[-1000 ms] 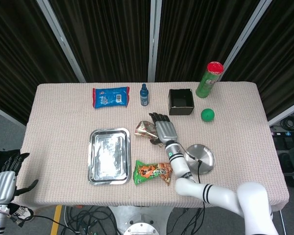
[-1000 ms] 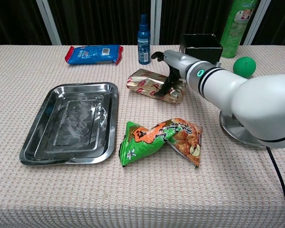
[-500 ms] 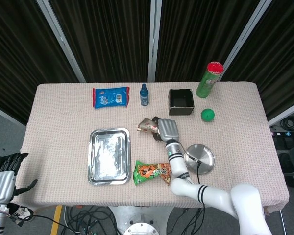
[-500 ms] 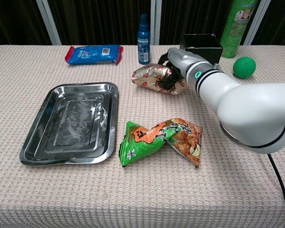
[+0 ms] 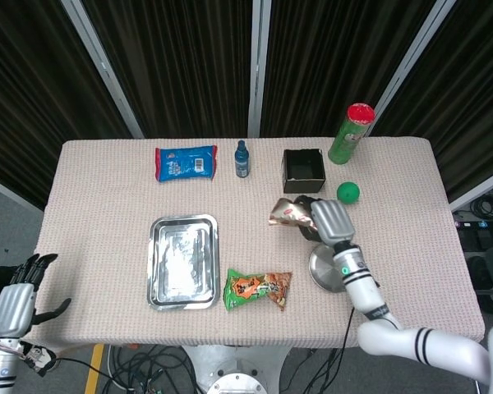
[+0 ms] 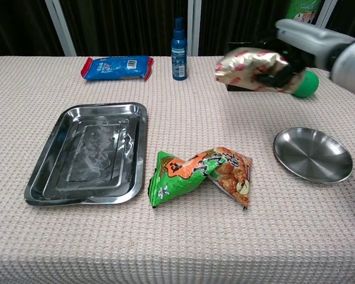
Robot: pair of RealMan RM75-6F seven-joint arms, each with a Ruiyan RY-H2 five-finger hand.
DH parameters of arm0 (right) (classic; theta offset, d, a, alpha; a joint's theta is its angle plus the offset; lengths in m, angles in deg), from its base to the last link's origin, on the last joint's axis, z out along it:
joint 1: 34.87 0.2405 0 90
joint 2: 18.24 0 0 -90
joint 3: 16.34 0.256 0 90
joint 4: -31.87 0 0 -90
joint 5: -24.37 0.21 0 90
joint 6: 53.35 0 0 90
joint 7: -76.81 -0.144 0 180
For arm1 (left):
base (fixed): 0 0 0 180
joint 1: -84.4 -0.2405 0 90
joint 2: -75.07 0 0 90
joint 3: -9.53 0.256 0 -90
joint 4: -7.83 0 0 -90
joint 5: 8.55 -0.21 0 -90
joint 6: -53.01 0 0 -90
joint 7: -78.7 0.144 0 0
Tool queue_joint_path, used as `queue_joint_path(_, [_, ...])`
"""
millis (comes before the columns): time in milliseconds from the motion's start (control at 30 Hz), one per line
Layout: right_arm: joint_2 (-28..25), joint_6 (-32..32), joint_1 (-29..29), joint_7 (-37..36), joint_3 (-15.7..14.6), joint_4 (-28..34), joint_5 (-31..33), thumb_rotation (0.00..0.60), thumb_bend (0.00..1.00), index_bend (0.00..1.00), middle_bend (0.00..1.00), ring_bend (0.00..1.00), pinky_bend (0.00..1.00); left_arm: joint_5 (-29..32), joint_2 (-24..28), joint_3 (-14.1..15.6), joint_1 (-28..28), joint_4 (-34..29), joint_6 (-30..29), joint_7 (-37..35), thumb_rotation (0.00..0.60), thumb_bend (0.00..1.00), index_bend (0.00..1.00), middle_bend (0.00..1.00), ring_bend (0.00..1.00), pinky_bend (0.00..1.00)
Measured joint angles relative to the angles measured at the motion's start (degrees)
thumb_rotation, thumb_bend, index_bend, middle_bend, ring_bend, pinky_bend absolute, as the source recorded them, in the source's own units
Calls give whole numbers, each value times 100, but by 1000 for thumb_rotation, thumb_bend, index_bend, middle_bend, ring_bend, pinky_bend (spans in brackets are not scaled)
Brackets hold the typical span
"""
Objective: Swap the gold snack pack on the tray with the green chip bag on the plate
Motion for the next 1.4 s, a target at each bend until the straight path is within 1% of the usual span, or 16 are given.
queue_joint_path(100, [-295,-56,-367,-419,-430,-14,-538,600,422,440,537,526,611,-38,-21,18,19,-68,12,113,600,188,133,130,44,131])
queue_joint_path(200, [-371,-106,-645,-901,-737,-203,-939,600,414,436,532,518,587,-54,-26,25,44,-134,38,202,600,189,134,130,43,131])
queue_joint_path(267, [-362,-153,-784,-1182,-866,-376,-1169,600,393,426,530,503,561,-66,-21,19,59,-177,38,240,600,189,133,130,43,131])
queue_joint_path(333, [-305,-202,-915,-1428,-976,-611,-1371,600,344,403,511,455,492,-82,-12,14,67,-218,22,279,600,189,133,130,43,131])
queue_joint_path(367, [-267,-209,-959,-1499,-1016,-707,-1428,600,303,377,484,407,431,-88,-8,14,69,-231,18,292,600,189,133,130,43,131])
queue_joint_path(433, [-190,-152,-1019,-1590,-1100,-870,-1503,600,198,274,388,255,263,-99,3,25,73,-250,20,326,600,188,133,130,44,131])
queue_joint_path(500, [-167,-9,-1030,-1640,-1145,-909,-1547,600,65,93,221,62,66,-98,12,30,74,-261,25,351,600,189,133,130,43,130])
queue_joint_path(533, [-160,53,-1033,-1677,-1154,-914,-1572,600,27,39,151,18,21,-93,12,28,74,-261,24,360,600,188,134,130,43,130])
queue_joint_path(567, [-151,94,-1037,-1721,-1154,-917,-1600,600,3,5,82,0,1,-88,11,25,74,-259,23,368,600,189,134,130,43,130])
queue_joint_path(633, [-135,63,-1053,-1875,-1136,-922,-1704,600,0,0,14,0,0,-82,12,19,75,-261,20,367,600,189,133,130,44,130])
queue_joint_path(767, [-216,-224,-1109,-2197,-1101,-843,-2048,600,0,0,0,0,0,-128,40,26,89,-311,3,361,600,188,133,130,43,129])
queue_joint_path(867, [-483,-415,-1189,-2287,-1107,-575,-2232,600,0,0,0,0,0,-232,83,57,125,-402,6,369,600,186,133,130,43,127])
queue_joint_path(1033, [-1229,-981,-1442,-2721,-1093,142,-2527,600,0,0,0,0,0,-560,146,143,339,-689,153,480,600,170,133,130,44,126])
queue_joint_path(1133, [-1652,-1444,-1632,-2995,-1001,425,-2635,600,0,0,0,0,0,-734,155,175,569,-920,402,542,600,158,133,129,43,125])
queue_joint_path(1200, [-1851,-1729,-1767,-3200,-869,503,-2632,600,0,0,0,0,0,-843,153,185,777,-1140,634,591,600,149,133,128,43,125])
queue_joint_path(1400, [-2129,-1910,-1987,-3855,-509,342,-2275,600,0,0,0,0,0,-1144,0,96,1555,-1742,1444,844,600,135,133,125,43,125])
